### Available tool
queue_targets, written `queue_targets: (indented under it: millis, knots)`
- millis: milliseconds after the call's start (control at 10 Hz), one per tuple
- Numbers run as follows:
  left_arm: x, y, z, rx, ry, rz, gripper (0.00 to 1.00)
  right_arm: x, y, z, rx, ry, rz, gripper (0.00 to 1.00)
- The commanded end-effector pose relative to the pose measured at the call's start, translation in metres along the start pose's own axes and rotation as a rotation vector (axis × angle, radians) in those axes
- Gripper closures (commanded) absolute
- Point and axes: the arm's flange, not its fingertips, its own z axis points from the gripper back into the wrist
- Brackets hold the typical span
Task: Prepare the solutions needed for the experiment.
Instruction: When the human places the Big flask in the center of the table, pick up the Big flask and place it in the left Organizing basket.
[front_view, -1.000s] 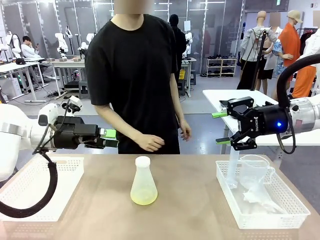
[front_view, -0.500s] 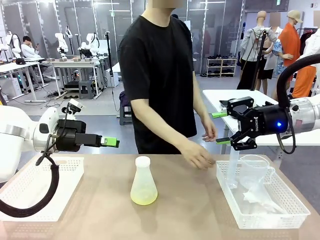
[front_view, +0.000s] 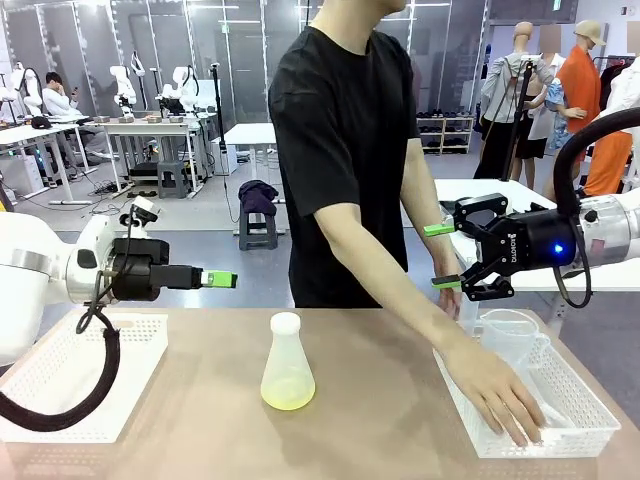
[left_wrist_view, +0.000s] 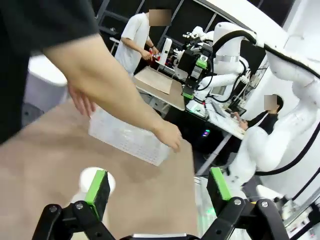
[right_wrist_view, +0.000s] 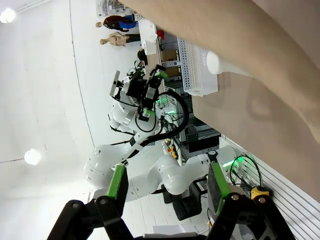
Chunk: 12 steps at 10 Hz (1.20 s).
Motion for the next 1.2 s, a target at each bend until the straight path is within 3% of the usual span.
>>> queue_targets:
  millis: [0,200,400,500,600,700,1100]
  knots:
    - [-0.009,0.023,0.002,-0.031,-0.022,-0.302,0.0,0.0,0.0,0.0,0.002,0.001,0.001,0.19]
    - [-0.016,0.035,-0.002,-0.019,0.036,-0.584,0.0,0.0,0.0,0.0,0.002,0.001,0.001,0.19]
    - [-0.019,0.043,-0.008,-0.023,0.013,-0.652,0.0,0.0,0.0,0.0,0.002,0.001,0.001,0.19]
    - [-0.021,0.044,-0.008,0.039,0.025,-0.694,0.0,0.0,0.0,0.0,0.002,0.001,0.001,0.19]
    - [-0.02,0.043,-0.005,0.051,0.053,-0.674,0.0,0.0,0.0,0.0,0.002,0.001,0.001,0.19]
    - [-0.021,0.038,-0.003,-0.014,0.032,-0.661,0.0,0.0,0.0,0.0,0.002,0.001,0.001,0.19]
    - [-0.023,0.04,-0.003,0.0,0.038,-0.669,0.0,0.0,0.0,0.0,0.002,0.001,0.001,0.19]
